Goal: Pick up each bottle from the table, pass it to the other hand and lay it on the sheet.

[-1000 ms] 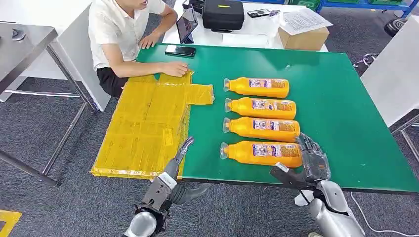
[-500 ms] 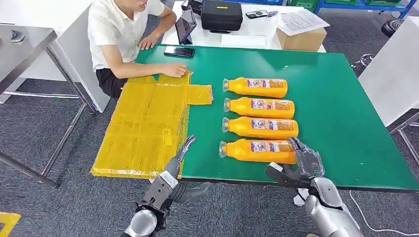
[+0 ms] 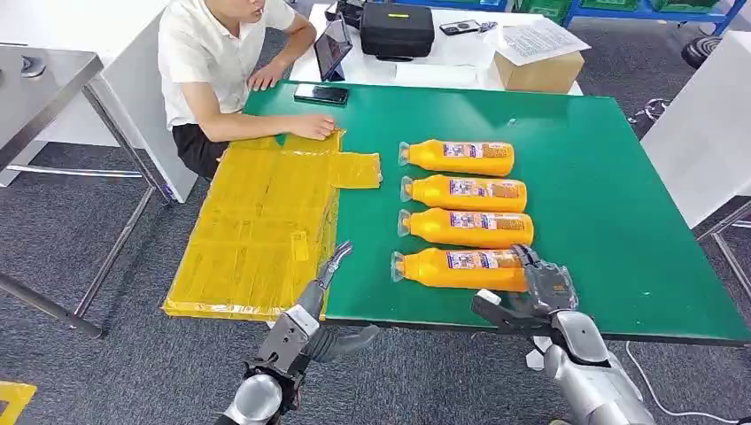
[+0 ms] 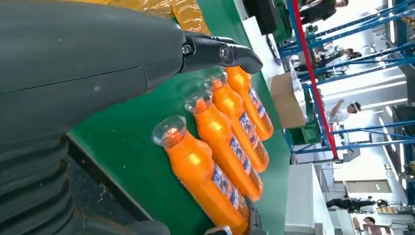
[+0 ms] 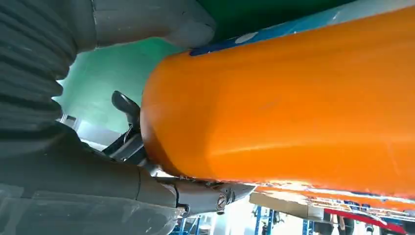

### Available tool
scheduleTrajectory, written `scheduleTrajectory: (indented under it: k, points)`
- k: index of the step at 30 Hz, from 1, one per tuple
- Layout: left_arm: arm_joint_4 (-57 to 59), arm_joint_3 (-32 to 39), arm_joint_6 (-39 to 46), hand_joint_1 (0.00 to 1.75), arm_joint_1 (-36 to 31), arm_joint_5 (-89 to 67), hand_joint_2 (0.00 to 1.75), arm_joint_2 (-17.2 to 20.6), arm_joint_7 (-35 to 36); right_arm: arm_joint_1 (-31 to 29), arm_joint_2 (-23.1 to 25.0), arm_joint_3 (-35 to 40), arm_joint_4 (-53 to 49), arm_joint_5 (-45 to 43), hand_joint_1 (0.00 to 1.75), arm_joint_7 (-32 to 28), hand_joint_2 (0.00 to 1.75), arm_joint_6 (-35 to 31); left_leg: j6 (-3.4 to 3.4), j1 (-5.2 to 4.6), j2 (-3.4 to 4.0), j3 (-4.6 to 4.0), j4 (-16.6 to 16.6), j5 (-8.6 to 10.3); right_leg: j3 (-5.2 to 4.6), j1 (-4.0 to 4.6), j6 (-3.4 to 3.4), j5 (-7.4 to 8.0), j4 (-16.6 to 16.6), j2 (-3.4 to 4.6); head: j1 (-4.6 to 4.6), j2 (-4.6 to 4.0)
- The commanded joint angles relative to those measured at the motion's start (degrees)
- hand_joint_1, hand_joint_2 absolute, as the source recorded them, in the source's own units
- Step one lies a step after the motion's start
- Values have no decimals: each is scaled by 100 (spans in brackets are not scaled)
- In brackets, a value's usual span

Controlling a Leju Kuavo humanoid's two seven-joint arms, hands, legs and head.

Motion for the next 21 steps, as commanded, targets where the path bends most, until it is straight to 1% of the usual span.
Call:
scheduleTrajectory:
  k: [1,2,3,4,5,6,7,8,9,10,11,12,13,14,15,16,17,19,21]
  points:
    - [327,-91,-2,0,-148,15,175,113,7,139,65,334,585,41,171,12,175,282,-11,7,-31,-14,-12,15,-4,7,-11,7,-14,-27,0,0]
    - [319,-97,-9,0,-147,17,175,119,7,127,44,392,601,125,175,79,175,232,-9,6,-22,-6,-10,9,9,6,-8,5,-12,-19,0,0]
    - [318,-97,-10,0,-148,17,175,119,7,137,35,391,612,125,175,81,175,237,-11,7,-28,-10,-12,11,13,7,-10,6,-14,-24,-2,0]
    - [309,-97,-10,0,-151,17,175,129,7,129,16,410,673,142,175,90,175,292,-9,6,-20,-1,-12,8,39,6,1,14,-13,-18,0,0]
    - [298,-94,-15,0,-158,17,175,141,7,120,30,388,713,82,175,22,175,353,-12,7,-27,-9,-16,13,44,7,-6,18,-17,-24,-2,0]
    - [292,-66,5,0,-166,33,175,139,1,197,117,148,666,-357,175,-337,175,501,-14,7,-36,-9,-20,15,54,7,-7,16,-19,-33,-2,0]
    - [310,-41,34,0,-187,59,175,126,-36,284,202,-133,622,-903,175,-762,175,802,-13,7,-29,-4,-11,12,56,7,-6,15,-12,-27,-2,0]
    - [321,-16,55,0,-194,90,175,112,-69,395,247,-274,523,-1235,175,-1068,175,925,-9,7,-18,3,-6,7,60,7,-3,14,-7,-17,0,0]
    - [319,57,138,0,-174,145,175,67,-114,567,301,-430,338,-1585,175,-1411,175,942,-14,9,-32,-13,-9,16,48,9,-8,18,-10,-30,-4,0]
    - [294,143,204,0,-129,254,175,10,-180,710,347,-562,171,-1861,175,-1589,175,974,-16,9,-43,-17,-15,22,46,9,-10,20,-15,-41,0,0]
    - [246,213,239,0,-73,385,175,-33,-237,846,386,-649,-36,-2054,175,-1678,175,978,-14,13,-48,-7,-11,16,50,13,-11,11,-16,-46,2,0]
    - [158,268,312,0,-1,488,175,-66,-345,986,417,-724,-275,-2236,175,-1741,175,1023,-11,16,-41,-2,-5,9,10,16,-14,-3,-15,-37,0,0]
    - [3,340,469,0,110,544,175,-106,-566,1137,456,-824,-529,-2418,175,-1775,175,1023,-16,15,-55,-9,-19,19,7,15,-19,-2,-22,-49,2,0]
    - [-144,393,609,0,213,572,175,-139,-713,1241,467,-861,-703,-2483,175,-1774,175,1018,-17,13,-40,-4,-12,5,9,13,-11,-9,-15,-33,0,0]
    - [-296,458,688,0,313,667,175,-172,-780,1345,472,-898,-870,-2551,175,-1748,175,1012,-12,13,-22,-2,-10,-1,35,12,2,-2,-13,-16,0,0]
    - [-450,505,789,0,406,743,175,-186,-843,1458,466,-926,-1045,-2610,175,-1741,175,1004,-19,13,-35,-5,-21,0,68,12,-2,-5,-19,-28,0,0]
    - [-570,574,892,0,483,846,175,-221,-898,1563,486,-986,-1201,-2696,175,-1740,175,986,-16,15,-28,-6,-7,-7,63,13,3,-8,-7,-22,-2,0]
    - [-570,574,892,0,483,846,175,-221,-898,1563,486,-986,-1201,-2696,175,-1740,175,986,-12,16,-27,0,-2,-7,70,12,8,-10,-3,-23,-2,0]
    - [-567,678,1049,0,511,1074,175,-280,-814,1666,545,-1099,-1401,-2855,175,-1780,175,950,-18,16,-56,-10,-10,-3,67,12,1,-18,-8,-45,-2,0]
